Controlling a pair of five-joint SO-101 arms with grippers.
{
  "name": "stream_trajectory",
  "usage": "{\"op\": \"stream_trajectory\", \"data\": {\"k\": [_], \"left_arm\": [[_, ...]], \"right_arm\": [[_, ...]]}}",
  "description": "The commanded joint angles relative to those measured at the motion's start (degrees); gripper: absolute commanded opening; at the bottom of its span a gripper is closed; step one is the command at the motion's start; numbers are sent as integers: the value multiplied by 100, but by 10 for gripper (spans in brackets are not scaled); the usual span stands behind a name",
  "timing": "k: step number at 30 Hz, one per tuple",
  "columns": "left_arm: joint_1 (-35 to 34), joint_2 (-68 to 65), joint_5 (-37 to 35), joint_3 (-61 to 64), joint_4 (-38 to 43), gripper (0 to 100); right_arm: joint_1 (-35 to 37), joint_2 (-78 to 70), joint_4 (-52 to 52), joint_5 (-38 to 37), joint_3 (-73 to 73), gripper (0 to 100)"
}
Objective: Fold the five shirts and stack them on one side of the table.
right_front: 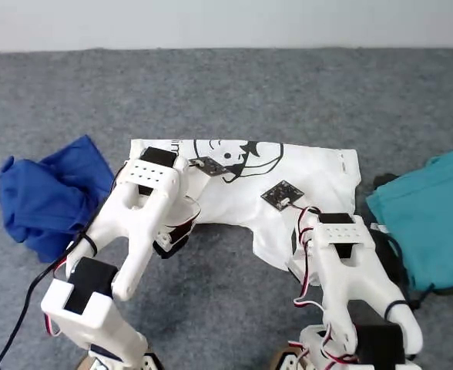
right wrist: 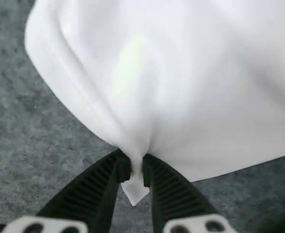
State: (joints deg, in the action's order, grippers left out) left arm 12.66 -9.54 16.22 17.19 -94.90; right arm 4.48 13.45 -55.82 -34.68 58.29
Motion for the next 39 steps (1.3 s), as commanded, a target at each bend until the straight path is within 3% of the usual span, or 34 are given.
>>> {"op": "stream_trajectory", "data": {"k": [1,19,35,39], "left_arm": [[53,97,-26,13,-26,34],[79,97,-26,13,-26,34],[88,97,-26,13,-26,34],[88,97,-26,13,-26,34]], "right_arm": [[22,-40,154,-70,211,11],[66,646,-1209,-53,-1688,10],[57,637,92,-9,-1925,10],[40,629,541,334,-1925,10]]}}
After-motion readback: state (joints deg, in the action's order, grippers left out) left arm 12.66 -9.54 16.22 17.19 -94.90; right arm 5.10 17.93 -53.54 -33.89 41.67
